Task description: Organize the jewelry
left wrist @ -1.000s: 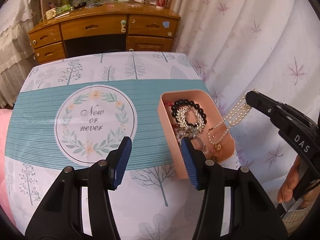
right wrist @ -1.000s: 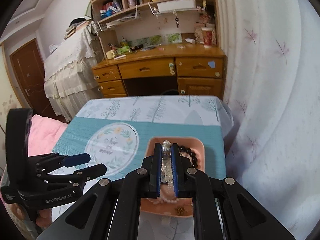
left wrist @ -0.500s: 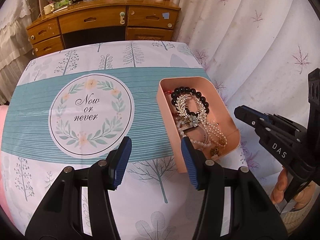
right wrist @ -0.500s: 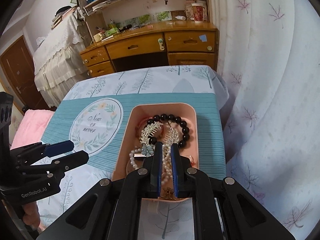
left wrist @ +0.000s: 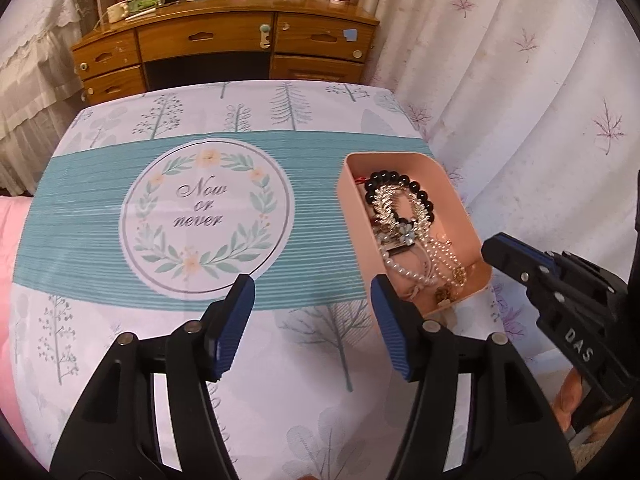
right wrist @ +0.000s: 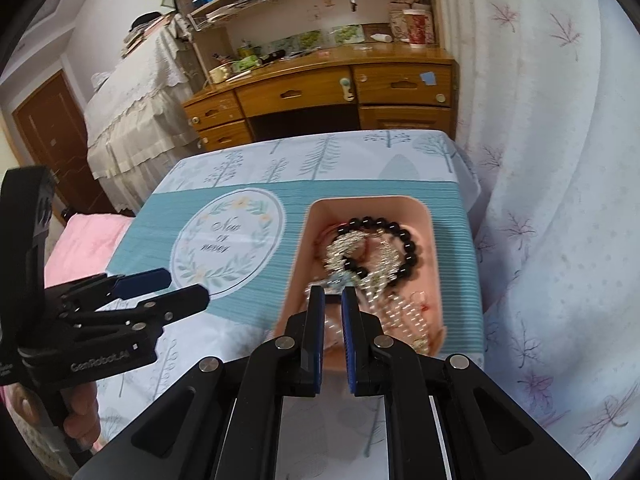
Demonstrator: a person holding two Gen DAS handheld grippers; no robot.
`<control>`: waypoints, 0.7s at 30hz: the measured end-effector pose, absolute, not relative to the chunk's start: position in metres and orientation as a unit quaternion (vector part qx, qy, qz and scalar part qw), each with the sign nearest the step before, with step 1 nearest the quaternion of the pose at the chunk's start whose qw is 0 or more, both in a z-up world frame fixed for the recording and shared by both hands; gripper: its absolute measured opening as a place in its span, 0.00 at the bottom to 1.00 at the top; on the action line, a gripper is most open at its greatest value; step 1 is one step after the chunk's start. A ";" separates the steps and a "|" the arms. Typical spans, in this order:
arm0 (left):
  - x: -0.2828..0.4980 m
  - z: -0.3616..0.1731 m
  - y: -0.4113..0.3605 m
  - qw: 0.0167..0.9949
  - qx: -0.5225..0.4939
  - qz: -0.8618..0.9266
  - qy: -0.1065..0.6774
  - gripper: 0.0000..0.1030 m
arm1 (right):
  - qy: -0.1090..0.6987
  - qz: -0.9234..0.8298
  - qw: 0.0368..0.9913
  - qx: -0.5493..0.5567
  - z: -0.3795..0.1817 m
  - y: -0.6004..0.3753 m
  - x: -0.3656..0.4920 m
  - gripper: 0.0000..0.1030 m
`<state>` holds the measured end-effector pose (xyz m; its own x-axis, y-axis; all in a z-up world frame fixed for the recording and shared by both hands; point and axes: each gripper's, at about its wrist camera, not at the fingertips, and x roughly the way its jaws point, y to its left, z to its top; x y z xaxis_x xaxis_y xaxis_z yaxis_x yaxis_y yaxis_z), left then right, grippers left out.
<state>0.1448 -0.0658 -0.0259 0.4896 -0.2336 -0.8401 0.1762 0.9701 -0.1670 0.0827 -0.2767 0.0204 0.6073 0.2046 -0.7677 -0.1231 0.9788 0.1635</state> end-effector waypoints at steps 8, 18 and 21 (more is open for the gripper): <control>0.113 -0.021 -0.044 0.873 -0.024 -0.087 0.480 0.57 | 0.431 0.124 0.892 0.050 0.023 -0.245 0.054 0.09; 0.052 -0.006 -0.030 0.899 0.011 -0.040 0.437 0.59 | 0.421 0.122 0.896 0.069 0.028 -0.211 0.007 0.39; 0.038 -0.001 -0.027 0.902 0.005 -0.034 0.430 0.65 | 0.419 0.121 0.897 0.071 0.031 -0.203 -0.009 0.39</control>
